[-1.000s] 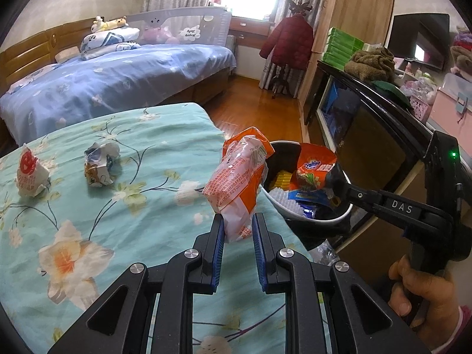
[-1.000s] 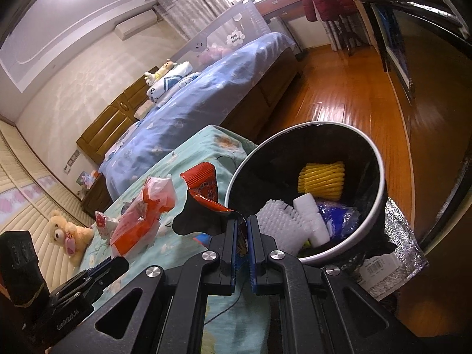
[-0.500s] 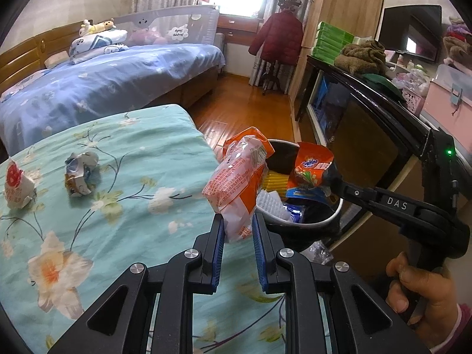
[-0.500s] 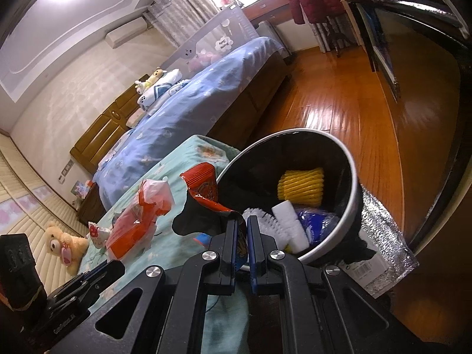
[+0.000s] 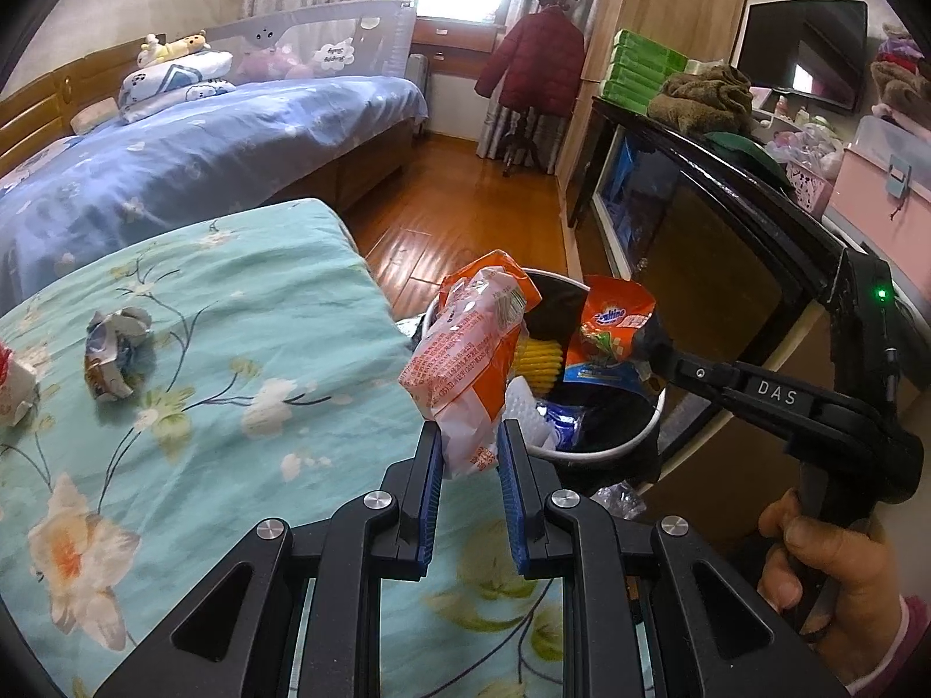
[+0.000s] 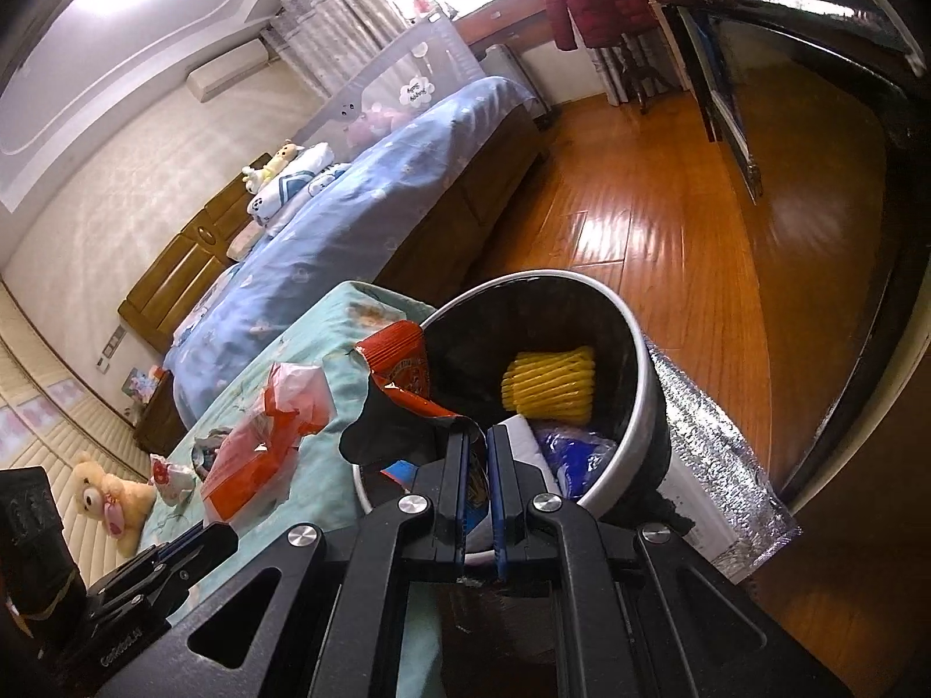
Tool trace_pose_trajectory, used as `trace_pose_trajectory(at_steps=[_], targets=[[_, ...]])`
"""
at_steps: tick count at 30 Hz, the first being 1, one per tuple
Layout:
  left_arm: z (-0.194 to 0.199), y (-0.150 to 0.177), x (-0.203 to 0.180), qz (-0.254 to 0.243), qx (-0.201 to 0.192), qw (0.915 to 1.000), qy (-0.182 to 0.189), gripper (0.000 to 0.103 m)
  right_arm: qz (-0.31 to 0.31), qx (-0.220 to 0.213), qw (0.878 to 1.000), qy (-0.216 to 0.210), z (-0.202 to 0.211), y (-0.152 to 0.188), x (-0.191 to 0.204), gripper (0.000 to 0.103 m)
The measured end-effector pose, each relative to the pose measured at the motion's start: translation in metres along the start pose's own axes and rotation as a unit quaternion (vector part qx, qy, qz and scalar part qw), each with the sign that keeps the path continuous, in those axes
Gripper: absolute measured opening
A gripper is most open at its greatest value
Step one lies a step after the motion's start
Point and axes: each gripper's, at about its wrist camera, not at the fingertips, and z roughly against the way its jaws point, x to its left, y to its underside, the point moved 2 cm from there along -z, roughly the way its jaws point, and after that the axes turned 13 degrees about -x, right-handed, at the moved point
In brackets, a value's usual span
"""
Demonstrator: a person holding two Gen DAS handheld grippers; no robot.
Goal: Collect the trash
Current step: 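Carry the orange-white wrapper and red snack packet over the bin with both tools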
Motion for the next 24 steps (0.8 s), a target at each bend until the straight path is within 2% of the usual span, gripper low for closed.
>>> trace_pose_trajectory(at_steps=[24], targets=[[-0.051, -0.014, -0.024, -0.010, 0.021, 0.9996, 0.014, 0.018, 0.002, 0.012, 0.999, 0.031, -0.021, -0.012, -0.009, 0.006]])
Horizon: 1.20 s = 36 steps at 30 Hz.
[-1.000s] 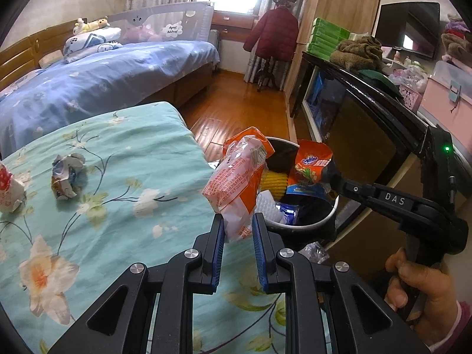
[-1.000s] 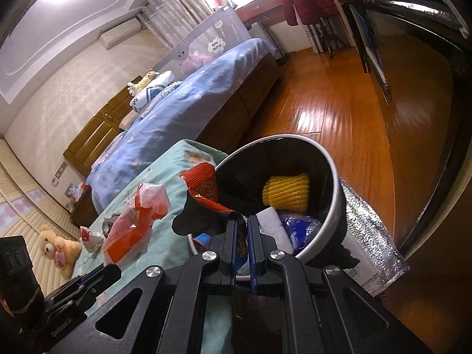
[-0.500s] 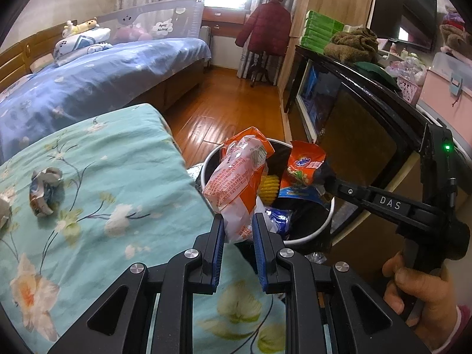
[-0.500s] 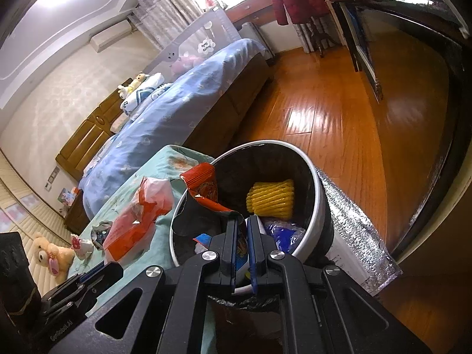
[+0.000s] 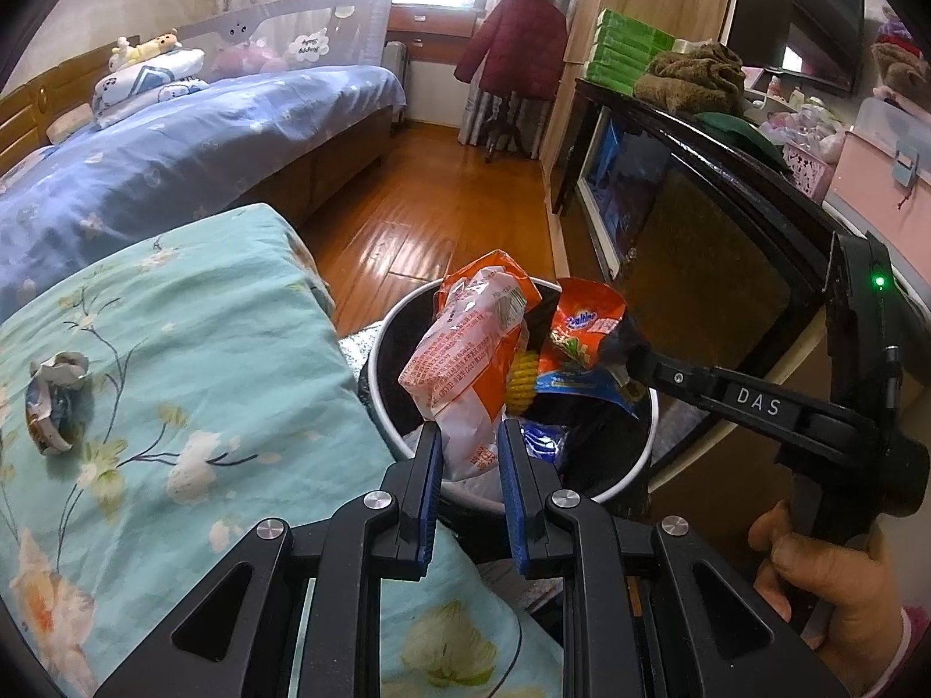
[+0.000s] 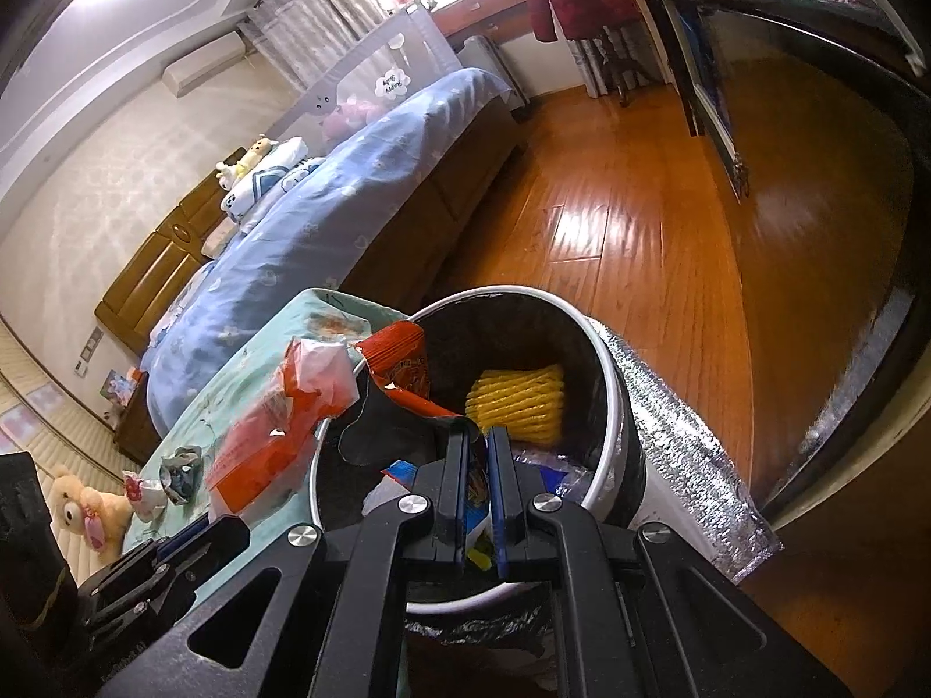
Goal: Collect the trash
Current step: 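Carry the orange-white wrapper and red snack packet over the bin with both tools, then open both tools to drop the wrapper and packet into the bin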
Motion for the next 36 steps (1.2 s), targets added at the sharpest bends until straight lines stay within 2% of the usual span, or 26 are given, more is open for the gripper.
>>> trace_pose_trajectory(at_steps=[19, 21, 25, 26, 27, 30, 31, 36], targets=[[-0.020, -0.006, 0.002, 0.008, 0.016, 0.9997, 0.014, 0.019, 0.005, 0.018, 1.000, 0.016, -0.022, -0.008, 0.000, 0.007], [-0.020, -0.006, 0.002, 0.009, 0.016, 0.9997, 0.014, 0.019, 0.005, 0.019, 1.000, 0.017, -0.022, -0.009, 0.001, 0.011], [-0.019, -0.007, 0.001, 0.008, 0.015, 0.9998, 0.011, 0.021, 0.007, 0.019, 1.000, 0.024, -0.022, -0.008, 0.000, 0.013], [-0.018, -0.007, 0.000, 0.008, 0.014, 0.9998, 0.012, 0.022, 0.005, 0.018, 1.000, 0.024, -0.022, -0.008, -0.001, 0.017], [-0.018, -0.007, 0.000, 0.008, 0.015, 0.9998, 0.012, 0.023, 0.002, 0.016, 1.000, 0.025, -0.021, -0.008, -0.002, 0.026], [-0.013, -0.006, 0.001, 0.011, 0.012, 0.9998, 0.010, 0.034, -0.002, 0.010, 1.000, 0.021, -0.018, -0.009, -0.003, 0.047], [-0.011, -0.005, 0.002, 0.012, 0.011, 0.9998, 0.008, 0.037, -0.002, 0.007, 1.000, 0.021, -0.016, -0.009, -0.002, 0.048], [0.004, 0.001, 0.008, 0.022, 0.007, 0.9997, 0.003, 0.038, -0.003, -0.001, 1.000, 0.014, -0.008, -0.009, 0.003, 0.057]])
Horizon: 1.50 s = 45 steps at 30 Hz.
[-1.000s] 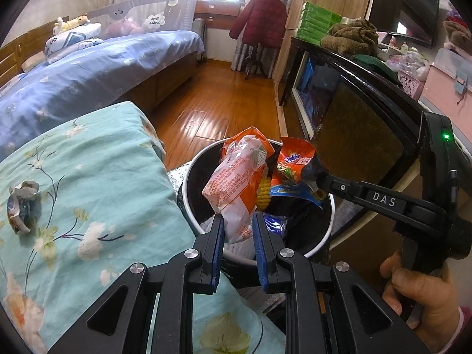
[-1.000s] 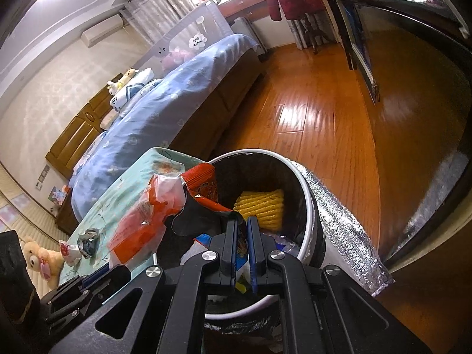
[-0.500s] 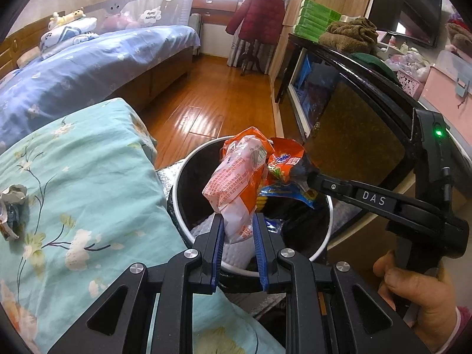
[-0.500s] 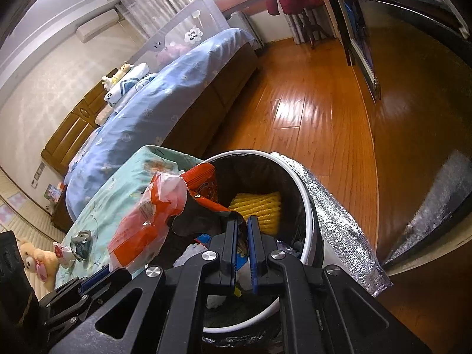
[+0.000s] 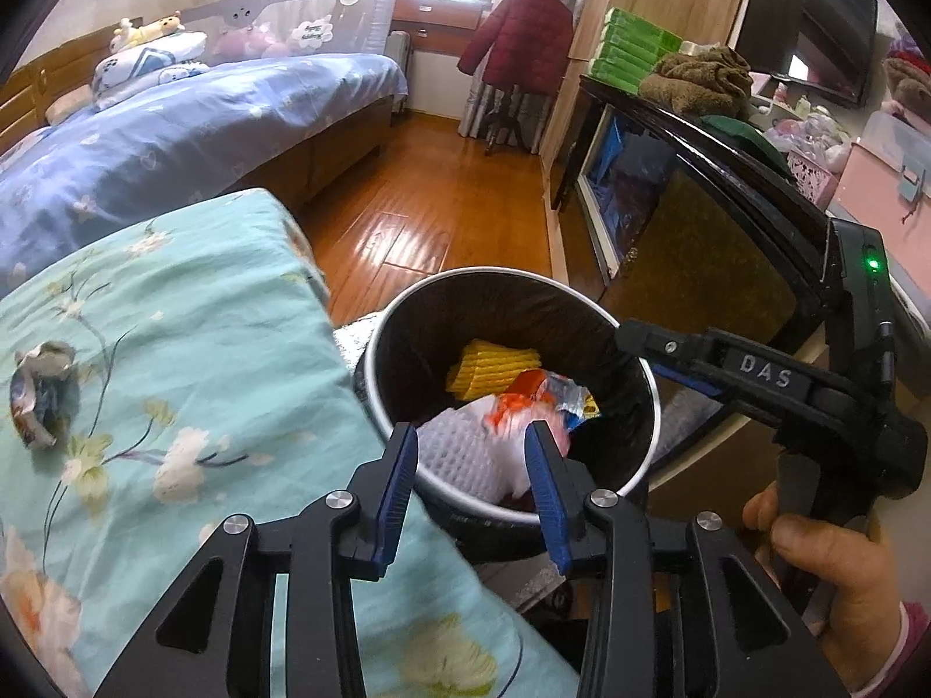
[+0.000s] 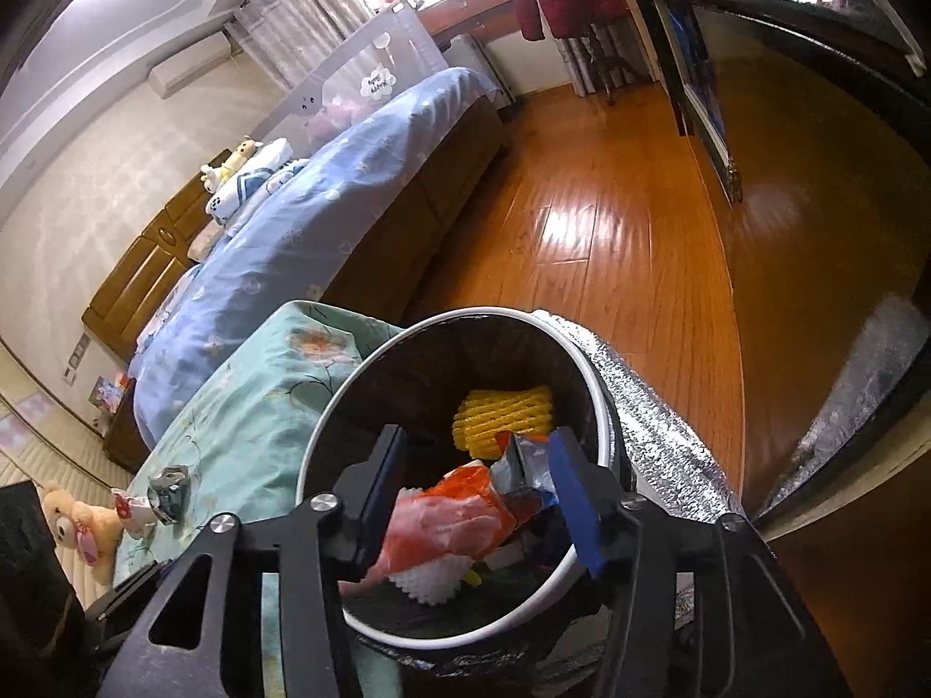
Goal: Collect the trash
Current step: 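Open both tools to drop the wrapper and packet into the bin, then move both open tools back toward the remaining trash on the bed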
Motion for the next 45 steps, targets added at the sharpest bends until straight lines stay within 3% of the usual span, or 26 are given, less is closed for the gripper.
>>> trace_pose_trajectory(at_steps=[6, 14, 20, 45], targets=[[0.025, 0.011, 0.017, 0.020, -0.008, 0.9997, -0.015, 0.045, 0.011, 0.001, 1.000, -0.014, 0.009, 0.009, 0.019, 0.082], [0.067, 0.027, 0.041, 0.041, -0.024, 0.9977, -0.047, 0.056, 0.032, 0.012, 0.999, -0.038, 0.015, 0.028, 0.052, 0.091], [0.103, 0.037, 0.060, 0.065, -0.041, 0.9940, -0.078, 0.065, 0.063, 0.019, 0.997, -0.050, 0.017, 0.043, 0.079, 0.094], [0.179, 0.060, 0.145, 0.123, -0.059, 0.9752, -0.175, 0.065, 0.142, 0.062, 0.980, -0.125, 0.004, 0.101, 0.178, 0.095]])
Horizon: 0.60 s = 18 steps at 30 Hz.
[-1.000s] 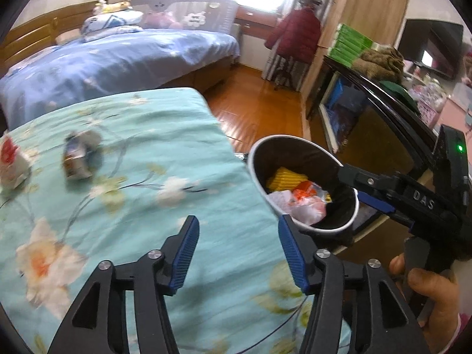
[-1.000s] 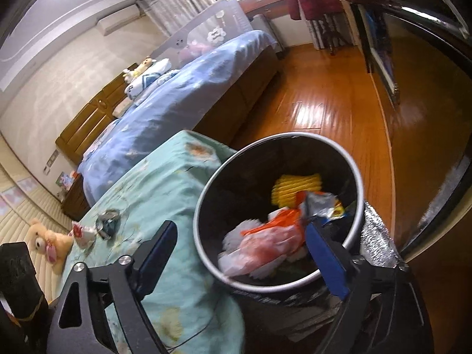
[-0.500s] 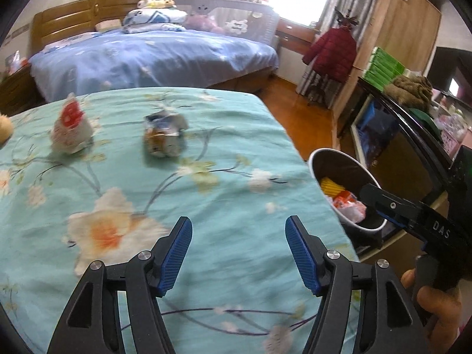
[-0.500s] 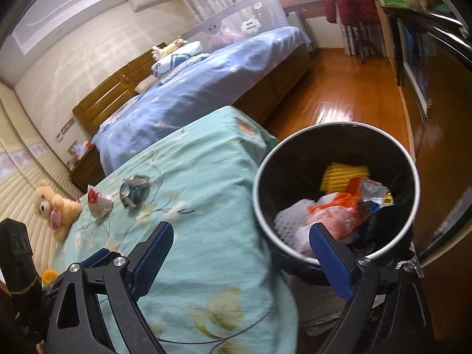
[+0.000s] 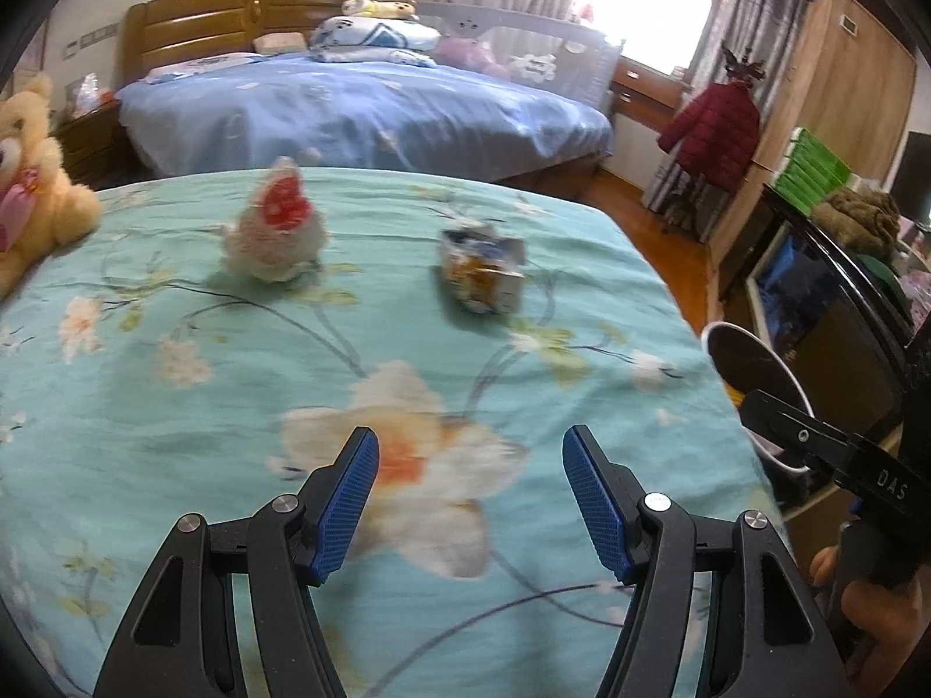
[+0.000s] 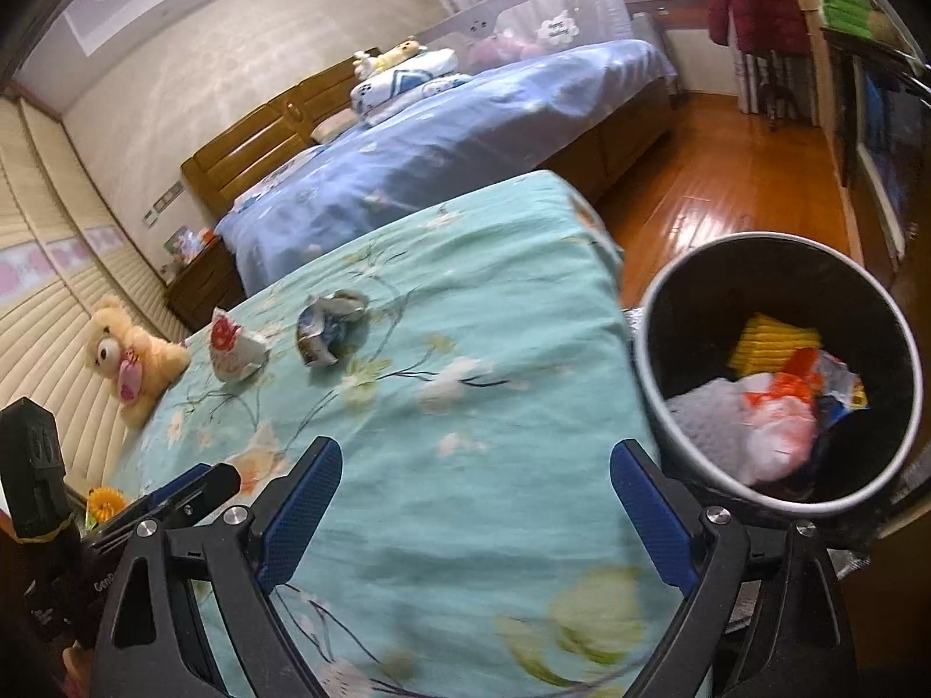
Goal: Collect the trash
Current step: 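Move both open tools back toward the remaining trash on the bed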
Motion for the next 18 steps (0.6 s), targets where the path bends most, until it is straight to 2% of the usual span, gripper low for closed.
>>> trace_pose_trajectory(at_steps=[7, 18], targets=[[0.001, -0.007, 0.034, 0.013, -0.009, 0.9993, -0.033, 0.066, 0.013, 0.015, 1.000, -0.017, -0.019, 0.005, 0.024, 0.095], [-0.016, -0.020, 0.069, 0.034, -0.004, 0.9980, -0.053, 0.069, 0.025, 0.036, 0.998, -0.035, -0.045, 0.007, 0.049, 0.095]])
